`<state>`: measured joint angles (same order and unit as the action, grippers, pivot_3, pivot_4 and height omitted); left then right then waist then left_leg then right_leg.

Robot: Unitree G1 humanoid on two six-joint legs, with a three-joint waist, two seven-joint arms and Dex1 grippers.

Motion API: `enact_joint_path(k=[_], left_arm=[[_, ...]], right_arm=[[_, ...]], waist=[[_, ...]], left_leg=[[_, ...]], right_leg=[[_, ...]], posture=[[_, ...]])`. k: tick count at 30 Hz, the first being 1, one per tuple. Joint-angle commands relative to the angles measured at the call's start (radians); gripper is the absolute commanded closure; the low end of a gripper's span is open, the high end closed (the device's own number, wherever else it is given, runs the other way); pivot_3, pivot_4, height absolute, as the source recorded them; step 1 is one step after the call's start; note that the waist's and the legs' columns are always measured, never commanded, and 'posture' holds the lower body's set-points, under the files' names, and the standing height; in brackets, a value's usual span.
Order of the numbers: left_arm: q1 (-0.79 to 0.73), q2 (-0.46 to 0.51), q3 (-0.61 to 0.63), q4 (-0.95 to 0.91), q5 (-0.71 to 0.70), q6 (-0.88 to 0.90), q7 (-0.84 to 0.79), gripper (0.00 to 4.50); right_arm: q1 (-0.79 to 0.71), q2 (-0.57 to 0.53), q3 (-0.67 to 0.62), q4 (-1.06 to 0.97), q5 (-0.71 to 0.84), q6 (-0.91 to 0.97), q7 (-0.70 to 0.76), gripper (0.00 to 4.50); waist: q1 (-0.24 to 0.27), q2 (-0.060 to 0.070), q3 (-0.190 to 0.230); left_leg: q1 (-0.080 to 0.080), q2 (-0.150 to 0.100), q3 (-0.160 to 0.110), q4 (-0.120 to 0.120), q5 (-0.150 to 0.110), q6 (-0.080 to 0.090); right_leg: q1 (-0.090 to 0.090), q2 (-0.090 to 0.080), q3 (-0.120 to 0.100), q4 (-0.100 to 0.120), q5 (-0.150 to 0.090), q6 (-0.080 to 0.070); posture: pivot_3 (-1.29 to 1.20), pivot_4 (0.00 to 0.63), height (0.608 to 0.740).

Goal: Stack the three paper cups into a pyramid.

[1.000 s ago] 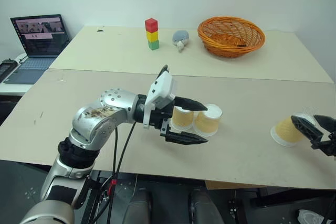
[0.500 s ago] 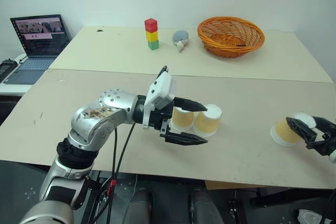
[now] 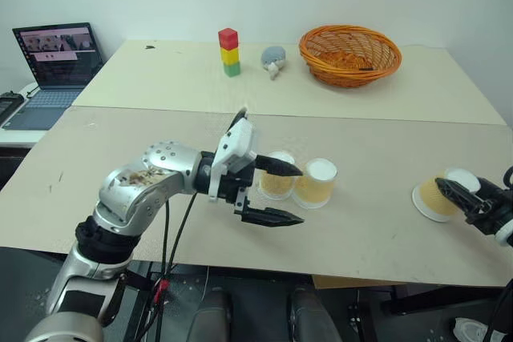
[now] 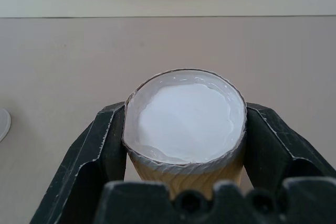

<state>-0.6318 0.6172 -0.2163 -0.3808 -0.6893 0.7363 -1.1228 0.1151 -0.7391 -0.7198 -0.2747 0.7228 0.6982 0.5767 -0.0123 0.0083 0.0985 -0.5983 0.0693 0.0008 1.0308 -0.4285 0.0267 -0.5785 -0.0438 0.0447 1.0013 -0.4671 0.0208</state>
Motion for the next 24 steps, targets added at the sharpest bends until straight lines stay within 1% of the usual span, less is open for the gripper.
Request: enact_joint_path(k=[1,3,6,9,13,16,19,24], left_arm=[[0.036,0.041,0.033,-0.032,0.008,-0.023,-0.017,0.00],[0.058,0.058,0.057,-0.038,-0.005,-0.020,-0.017,0.00],[0.079,0.079,0.106,-0.042,-0.029,-0.004,0.004,0.00],[0.087,0.086,0.128,-0.045,-0.035,0.001,0.018,0.00],[0.094,0.081,0.139,-0.060,-0.042,0.010,0.048,0.00],[0.106,0.082,0.145,-0.072,-0.039,0.007,0.064,0.00],[0.118,0.083,0.151,-0.076,-0.033,0.000,0.078,0.00],[0.129,0.080,0.150,-0.088,-0.025,-0.013,0.100,0.00]], right_arm=[[-0.049,-0.023,-0.014,-0.016,0.006,-0.017,-0.013,1.68],[-0.086,-0.033,-0.005,-0.014,0.013,-0.013,-0.014,1.68],[-0.216,-0.069,0.030,-0.003,0.079,0.025,0.010,1.68],[-0.334,-0.099,0.063,0.013,0.132,0.052,0.033,1.68],[-0.609,-0.170,0.148,0.074,0.283,0.171,0.076,1.68],[-0.743,-0.196,0.247,0.114,0.333,0.245,0.142,1.68],[-0.813,-0.189,0.364,0.126,0.326,0.273,0.220,1.68],[-0.844,-0.162,0.552,0.096,0.251,0.240,0.354,1.68]], waist=[[-0.001,0.000,0.000],[-0.001,0.000,0.000],[-0.006,0.001,0.001],[-0.008,0.001,0.001],[-0.004,0.003,0.003],[0.000,0.003,0.004],[0.000,0.002,0.004],[0.000,0.002,0.004]], left_leg=[[0.000,0.000,0.000,0.000,0.000,0.000],[0.000,0.000,0.000,0.000,0.000,0.000],[0.000,0.000,0.000,0.000,0.000,0.000],[0.000,0.000,0.001,0.000,0.000,0.000],[0.000,0.000,0.000,0.000,0.000,0.001],[-0.001,0.000,0.000,0.000,0.000,0.001],[-0.001,0.000,-0.001,0.000,-0.001,0.002],[-0.001,0.000,-0.001,0.000,-0.001,0.002]], right_leg=[[0.000,0.000,0.000,0.000,0.000,0.000],[0.000,0.000,0.000,0.000,0.000,0.000],[-0.001,0.000,0.001,0.002,0.000,0.000],[-0.002,0.000,0.001,0.003,0.000,-0.001],[-0.003,-0.001,0.000,0.003,-0.001,-0.002],[-0.003,-0.001,0.000,0.003,-0.001,-0.002],[-0.002,-0.001,-0.001,0.002,-0.001,-0.002],[-0.002,-0.002,0.000,0.002,-0.001,-0.002]], posture=[[0.00,0.150,0.640],[0.00,0.150,0.640],[0.00,0.150,0.640],[0.00,0.150,0.640],[0.00,0.150,0.640],[0.00,0.150,0.640],[0.00,0.150,0.640],[0.00,0.150,0.640]])
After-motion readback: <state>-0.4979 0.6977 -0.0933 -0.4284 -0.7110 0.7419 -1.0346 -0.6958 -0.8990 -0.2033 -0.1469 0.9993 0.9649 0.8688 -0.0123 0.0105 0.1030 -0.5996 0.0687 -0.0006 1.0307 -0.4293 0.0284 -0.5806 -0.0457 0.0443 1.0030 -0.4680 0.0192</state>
